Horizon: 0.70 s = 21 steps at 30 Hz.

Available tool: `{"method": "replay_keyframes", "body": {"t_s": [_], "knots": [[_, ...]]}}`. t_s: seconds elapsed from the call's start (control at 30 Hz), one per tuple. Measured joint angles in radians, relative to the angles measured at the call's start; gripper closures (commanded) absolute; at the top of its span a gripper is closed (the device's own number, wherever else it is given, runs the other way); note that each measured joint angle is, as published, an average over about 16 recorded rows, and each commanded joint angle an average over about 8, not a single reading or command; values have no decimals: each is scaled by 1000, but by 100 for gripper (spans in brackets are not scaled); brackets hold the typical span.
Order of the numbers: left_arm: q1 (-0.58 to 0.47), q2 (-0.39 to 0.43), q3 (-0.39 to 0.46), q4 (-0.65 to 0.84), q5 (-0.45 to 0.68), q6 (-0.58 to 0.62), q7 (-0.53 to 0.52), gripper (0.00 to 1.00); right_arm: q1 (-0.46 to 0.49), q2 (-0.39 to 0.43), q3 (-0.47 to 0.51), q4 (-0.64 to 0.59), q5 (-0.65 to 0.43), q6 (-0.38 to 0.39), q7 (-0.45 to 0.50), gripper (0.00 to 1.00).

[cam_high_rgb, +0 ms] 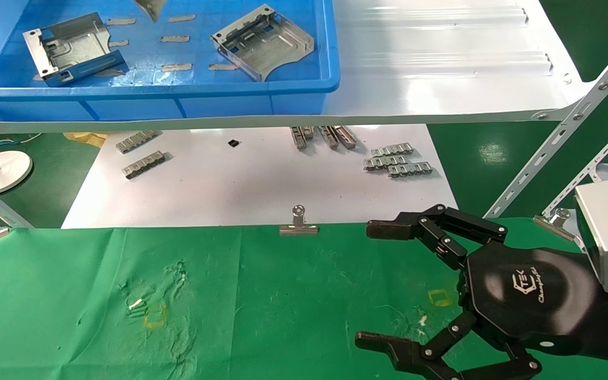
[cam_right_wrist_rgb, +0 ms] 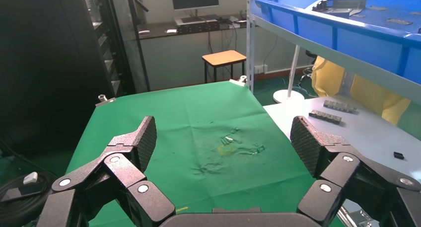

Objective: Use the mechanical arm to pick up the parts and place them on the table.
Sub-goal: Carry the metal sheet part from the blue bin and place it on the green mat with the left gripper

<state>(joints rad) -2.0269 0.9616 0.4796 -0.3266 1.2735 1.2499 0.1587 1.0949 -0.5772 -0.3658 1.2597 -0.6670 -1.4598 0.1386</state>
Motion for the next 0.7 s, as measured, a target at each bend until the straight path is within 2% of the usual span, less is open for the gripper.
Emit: {"method": "replay_keyframes", "body": {"t_s": [0.17, 0.33, 0.53, 0.7], "knots": [[67, -62, 8, -131, -62, 185, 121, 100, 0, 0, 0, 0, 0, 0, 0, 0], [150, -136, 63, -285, -132, 304, 253, 100, 0, 0, 0, 0, 0, 0, 0, 0], [237, -217, 171, -409, -179, 345, 390, 100, 0, 0, 0, 0, 0, 0, 0, 0], [284, -255, 261, -417, -183, 336, 453, 100, 0, 0, 0, 0, 0, 0, 0, 0]]}}
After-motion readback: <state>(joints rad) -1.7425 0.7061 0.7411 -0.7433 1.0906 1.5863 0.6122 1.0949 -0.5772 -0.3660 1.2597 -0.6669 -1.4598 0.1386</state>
